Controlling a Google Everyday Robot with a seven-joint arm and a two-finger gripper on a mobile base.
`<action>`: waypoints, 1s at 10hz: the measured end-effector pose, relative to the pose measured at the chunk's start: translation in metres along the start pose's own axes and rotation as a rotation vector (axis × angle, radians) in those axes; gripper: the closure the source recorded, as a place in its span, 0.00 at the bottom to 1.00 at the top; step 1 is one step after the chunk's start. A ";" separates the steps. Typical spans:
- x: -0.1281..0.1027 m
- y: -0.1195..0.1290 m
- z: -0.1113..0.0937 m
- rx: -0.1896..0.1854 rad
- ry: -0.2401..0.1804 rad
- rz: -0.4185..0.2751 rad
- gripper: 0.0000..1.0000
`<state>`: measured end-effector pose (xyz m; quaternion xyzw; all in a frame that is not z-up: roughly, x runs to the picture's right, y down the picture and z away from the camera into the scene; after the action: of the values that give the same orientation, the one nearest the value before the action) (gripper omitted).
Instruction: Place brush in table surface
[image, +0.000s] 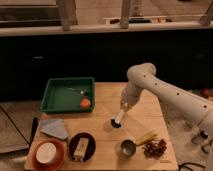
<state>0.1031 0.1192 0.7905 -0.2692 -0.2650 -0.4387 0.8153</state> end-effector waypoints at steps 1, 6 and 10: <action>-0.003 -0.005 0.010 -0.019 0.001 -0.010 0.97; -0.002 -0.013 0.061 -0.087 0.013 0.012 0.97; 0.014 -0.005 0.092 -0.080 0.004 0.071 0.90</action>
<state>0.0873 0.1700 0.8669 -0.3101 -0.2359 -0.4204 0.8194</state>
